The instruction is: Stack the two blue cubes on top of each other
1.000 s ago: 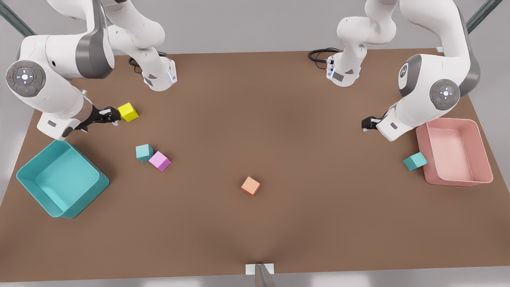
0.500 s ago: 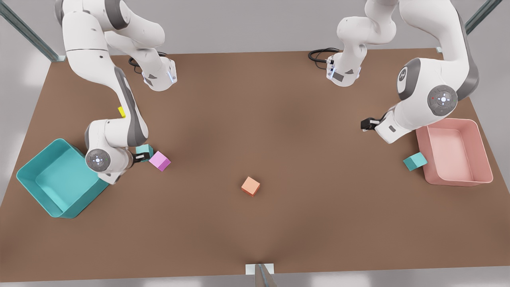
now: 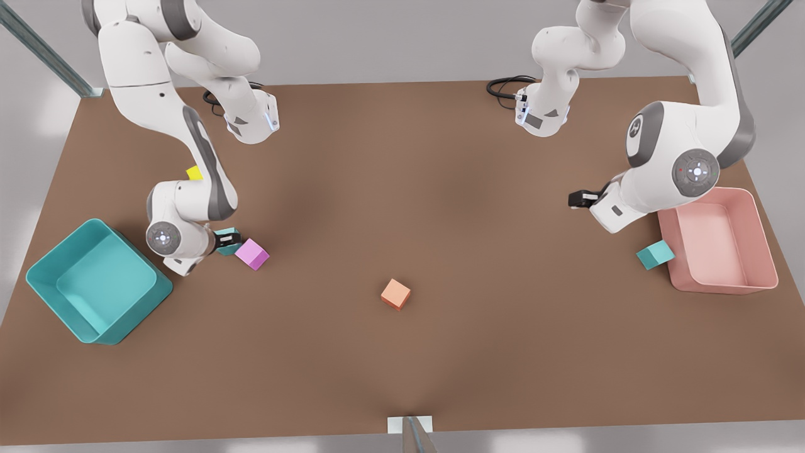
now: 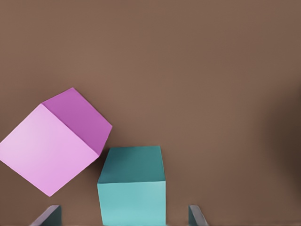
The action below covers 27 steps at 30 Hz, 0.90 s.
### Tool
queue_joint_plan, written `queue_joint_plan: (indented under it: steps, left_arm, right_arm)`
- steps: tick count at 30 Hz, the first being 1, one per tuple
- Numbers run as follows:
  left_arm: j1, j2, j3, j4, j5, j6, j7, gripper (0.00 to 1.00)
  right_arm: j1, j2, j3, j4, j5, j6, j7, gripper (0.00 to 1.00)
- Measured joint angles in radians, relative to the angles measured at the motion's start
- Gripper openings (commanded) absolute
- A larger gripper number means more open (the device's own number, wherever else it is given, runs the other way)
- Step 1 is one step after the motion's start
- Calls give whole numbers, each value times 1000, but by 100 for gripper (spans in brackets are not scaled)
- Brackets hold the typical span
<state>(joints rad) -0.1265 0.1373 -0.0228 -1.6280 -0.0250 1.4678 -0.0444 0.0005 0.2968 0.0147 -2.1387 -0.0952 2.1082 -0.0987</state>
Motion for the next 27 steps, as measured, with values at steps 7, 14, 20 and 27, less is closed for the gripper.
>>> queue_joint_plan:
  steps: [7, 14, 20, 27]
  left_arm:
    - [-1, 0, 0, 0, 0, -16, -1, 100]
    - [-2, -1, 0, 0, 0, -25, -1, 100]
    - [-2, -3, 0, 0, 0, -35, -1, 100]
    - [-4, -3, -2, 0, 0, -39, -1, 100]
  right_arm:
    - [-2, 23, 0, -33, -1, 11, 9, 100]
    - [-3, 49, -1, -56, -1, 20, 16, 100]
    - [-2, 83, -4, -52, -7, 25, 18, 100]
    - [-2, 109, -4, -59, -14, 26, 17, 100]
